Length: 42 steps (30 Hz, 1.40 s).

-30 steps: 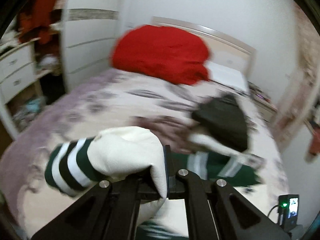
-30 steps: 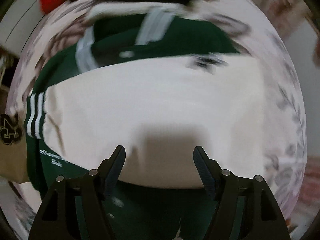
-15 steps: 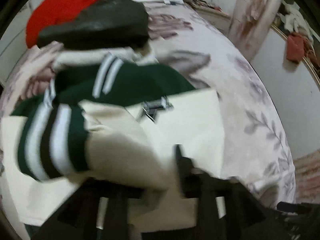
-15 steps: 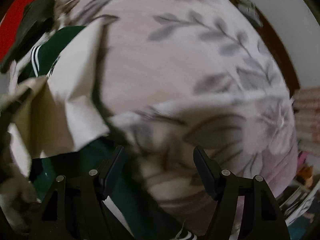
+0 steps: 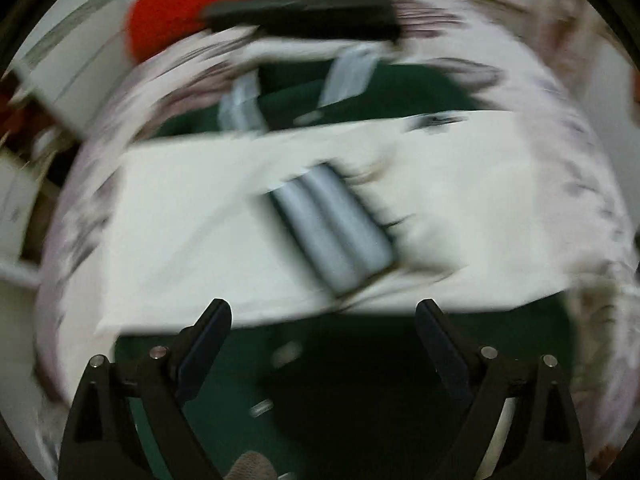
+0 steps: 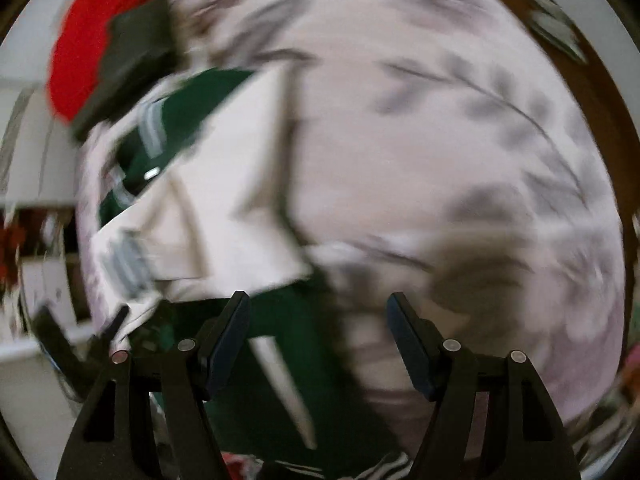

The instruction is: Fold large clothes

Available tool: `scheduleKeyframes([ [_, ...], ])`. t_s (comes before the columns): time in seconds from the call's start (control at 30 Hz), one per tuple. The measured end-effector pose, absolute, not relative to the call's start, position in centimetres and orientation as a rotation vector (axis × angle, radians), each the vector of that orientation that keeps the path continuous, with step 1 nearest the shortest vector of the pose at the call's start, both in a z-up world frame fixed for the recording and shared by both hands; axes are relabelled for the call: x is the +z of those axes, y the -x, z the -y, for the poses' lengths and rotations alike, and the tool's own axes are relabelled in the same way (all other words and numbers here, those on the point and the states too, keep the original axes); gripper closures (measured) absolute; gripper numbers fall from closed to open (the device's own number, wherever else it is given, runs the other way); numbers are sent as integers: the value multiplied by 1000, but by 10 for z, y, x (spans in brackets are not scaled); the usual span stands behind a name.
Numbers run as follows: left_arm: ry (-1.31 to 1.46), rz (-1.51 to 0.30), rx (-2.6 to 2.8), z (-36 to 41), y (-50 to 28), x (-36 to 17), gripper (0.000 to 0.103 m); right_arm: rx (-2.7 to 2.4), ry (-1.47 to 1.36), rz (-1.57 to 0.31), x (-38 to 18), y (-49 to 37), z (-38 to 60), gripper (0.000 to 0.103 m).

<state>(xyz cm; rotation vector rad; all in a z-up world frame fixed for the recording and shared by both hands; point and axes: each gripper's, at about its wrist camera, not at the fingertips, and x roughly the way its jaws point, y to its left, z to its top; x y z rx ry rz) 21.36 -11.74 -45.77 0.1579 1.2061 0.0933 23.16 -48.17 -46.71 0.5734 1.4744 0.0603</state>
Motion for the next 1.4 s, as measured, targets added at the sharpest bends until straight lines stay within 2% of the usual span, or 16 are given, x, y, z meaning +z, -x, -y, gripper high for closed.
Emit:
scheduleKeyframes([
  [0.27,-251,-1223,598,-6,-195,-495,9,286,-353,-1523,-484,-303,319,31],
  [0.37,-196,-1238,662,-45,-203,-503,9,295,-234,-1556,-506,-325,250,30],
  [0.53,-170,-1230,653,-73,-210,-501,9,209,3,-1628,-532,-345,204,31],
  [0.57,-166,-1235,637,-74,-211,-501,9,183,28,-1645,-534,-347,208,37],
  [0.6,-162,-1239,623,-75,-214,-500,9,156,42,-1642,-532,-347,215,48],
  [0.63,-158,-1239,608,-74,-214,-499,9,109,66,-1628,-528,-346,229,52],
  [0.8,-138,-1238,529,-72,-213,-492,9,-192,77,-1607,-502,-326,345,52],
  [0.97,-100,-1235,490,-78,-203,-488,9,-317,-307,-1612,-483,-293,448,50],
  [1.17,-90,-1235,482,-84,-198,-491,9,-198,-476,-1420,-459,-303,442,48],
  [1.3,-208,-1199,544,-77,-193,-491,9,-158,-582,-1460,-479,-317,443,48],
  [1.4,-338,-1167,590,-62,-182,-490,9,-107,-539,-1513,-487,-300,444,48],
])
